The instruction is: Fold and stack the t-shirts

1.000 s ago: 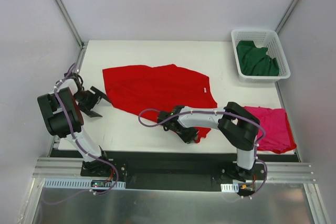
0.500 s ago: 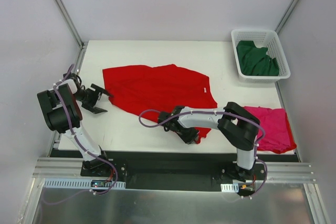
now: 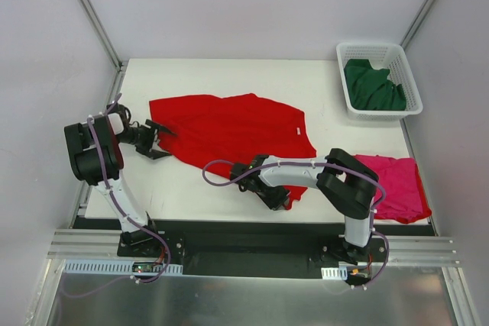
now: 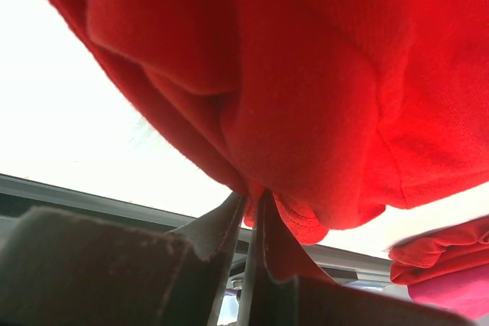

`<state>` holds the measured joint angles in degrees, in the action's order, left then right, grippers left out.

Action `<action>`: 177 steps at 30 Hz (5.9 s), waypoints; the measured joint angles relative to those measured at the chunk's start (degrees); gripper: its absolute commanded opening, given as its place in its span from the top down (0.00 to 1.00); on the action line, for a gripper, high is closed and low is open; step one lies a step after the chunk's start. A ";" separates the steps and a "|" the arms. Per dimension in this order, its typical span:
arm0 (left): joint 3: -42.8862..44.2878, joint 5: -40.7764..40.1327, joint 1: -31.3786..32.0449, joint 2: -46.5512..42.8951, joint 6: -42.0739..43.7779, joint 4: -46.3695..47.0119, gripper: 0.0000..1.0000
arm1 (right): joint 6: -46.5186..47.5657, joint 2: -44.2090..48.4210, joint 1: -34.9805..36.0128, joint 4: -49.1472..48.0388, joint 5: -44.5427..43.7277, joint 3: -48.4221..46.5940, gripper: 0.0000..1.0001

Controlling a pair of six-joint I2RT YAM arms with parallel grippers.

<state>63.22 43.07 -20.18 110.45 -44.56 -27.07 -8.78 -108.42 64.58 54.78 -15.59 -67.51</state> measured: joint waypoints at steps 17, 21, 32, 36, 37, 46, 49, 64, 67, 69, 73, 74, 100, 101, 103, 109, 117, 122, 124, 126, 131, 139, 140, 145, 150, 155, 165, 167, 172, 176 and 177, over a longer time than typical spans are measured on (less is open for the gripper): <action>-2.14 -4.35 0.33 -13.79 1.92 0.94 1.00 | 0.07 -0.09 0.00 0.00 0.09 -0.02 0.99; -6.78 -3.69 0.37 -20.61 1.99 0.81 1.00 | 0.33 -0.63 0.00 0.37 0.20 -0.50 0.99; -20.59 -2.99 0.39 -36.13 2.75 -7.91 0.90 | 1.25 -1.70 0.00 1.40 0.46 -1.60 0.99; -19.63 -6.69 0.39 -39.65 6.25 -14.03 0.85 | 1.51 -1.81 0.00 1.46 0.55 -1.68 0.99; -19.15 -7.78 0.37 -39.91 6.88 -15.19 0.85 | 1.53 -1.81 0.00 1.46 0.57 -1.68 0.99; -12.46 -17.79 0.37 -40.54 12.35 -23.43 0.02 | 1.51 -1.51 0.09 1.38 0.66 -1.03 0.99; -12.48 -19.56 0.37 -40.74 13.25 -25.27 0.01 | 1.53 -1.25 0.20 1.40 0.68 -0.55 0.99; -13.16 -30.27 0.33 -39.63 18.45 -29.05 0.01 | 1.53 -0.74 1.46 1.64 0.76 0.87 0.99; -13.29 -31.67 0.35 -38.75 19.21 -29.62 0.01 | 1.51 -0.55 1.64 1.64 0.92 1.25 0.99; -12.66 -32.70 0.31 -37.64 20.17 -29.66 0.01 | 1.51 -0.46 1.70 1.62 0.92 1.38 0.99; -11.08 -33.27 0.24 -33.31 21.29 -29.18 0.01 | 1.49 -0.28 1.70 1.51 1.07 1.53 0.99; -10.97 -33.11 0.24 -32.06 21.31 -28.76 0.01 | 1.49 -0.28 1.70 1.51 1.07 1.53 0.99; -8.63 -23.78 4.79 -14.84 17.46 -18.27 0.93 | 1.53 2.99 -1.42 -0.66 2.95 2.05 0.99; -8.63 -23.65 5.14 -14.75 17.46 -18.16 0.93 | 1.55 2.99 -1.66 -0.70 2.99 2.05 0.99; -8.46 -23.32 5.51 -14.82 17.44 -18.25 0.93 | 1.55 2.99 -1.88 -1.07 3.04 2.08 0.99; -4.70 -24.48 5.51 -17.05 17.75 -22.69 0.91 | 1.81 2.97 -1.92 -1.88 3.78 2.29 0.99; -1.88 -27.30 5.51 -27.63 19.06 -30.38 0.71 | 2.64 2.75 -2.25 -2.32 4.35 2.29 0.99; -7.58 -26.91 5.51 -33.16 20.20 -33.51 0.01 | 3.30 2.69 -2.51 -2.32 4.35 2.27 0.99; -9.64 -26.84 5.51 -34.38 20.46 -35.32 0.01 | 3.52 2.69 -2.62 -2.29 4.35 2.27 0.99; -10.36 -26.86 5.51 -35.17 20.22 -36.46 0.01 | 3.69 2.69 -2.75 -2.29 4.33 2.25 0.99; -7.06 -26.62 5.51 -36.24 20.04 -36.65 0.01 | 3.91 2.69 -3.23 -2.10 4.26 2.25 0.99; 10.54 -18.49 9.03 -20.72 15.91 -22.77 0.01 | 3.91 3.04 -3.61 -1.09 4.33 2.25 0.99; 12.50 -17.94 10.54 -17.07 15.41 -20.94 0.01 | 3.89 3.17 -3.61 -0.94 4.37 2.23 0.99; 26.86 -15.63 21.86 2.60 12.28 -16.28 0.01 | 3.69 3.28 -3.65 0.24 4.37 1.66 0.99; 40.13 -12.07 30.18 14.16 9.44 -13.49 0.01 | 3.58 3.37 -3.72 1.29 4.39 0.92 0.99; 43.45 -9.42 31.67 18.80 8.00 -13.29 0.01 | 3.48 3.58 -3.76 2.27 4.39 0.42 0.99; 47.82 -3.56 30.10 25.75 7.82 -15.21 0.01 | 3.50 3.58 -3.91 3.69 4.61 -1.16 0.99; 50.27 -2.01 29.88 27.52 7.72 -15.63 0.01 | 3.50 3.58 -3.91 4.11 4.87 -1.44 0.99; 56.48 1.84 29.03 32.17 5.73 -16.20 0.01 | 3.50 3.69 -3.93 5.35 5.16 -1.97 0.99; 62.42 3.91 28.30 35.93 3.23 -16.57 0.01 | 3.48 4.57 -3.93 6.10 5.40 -2.45 0.99; 64.13 4.28 28.30 36.89 2.75 -16.52 0.01 | 3.45 4.85 -3.93 6.21 5.40 -2.51 0.99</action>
<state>127.35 47.35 8.12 147.35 -41.80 -43.59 -5.32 -103.57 60.64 60.99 -10.20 -70.02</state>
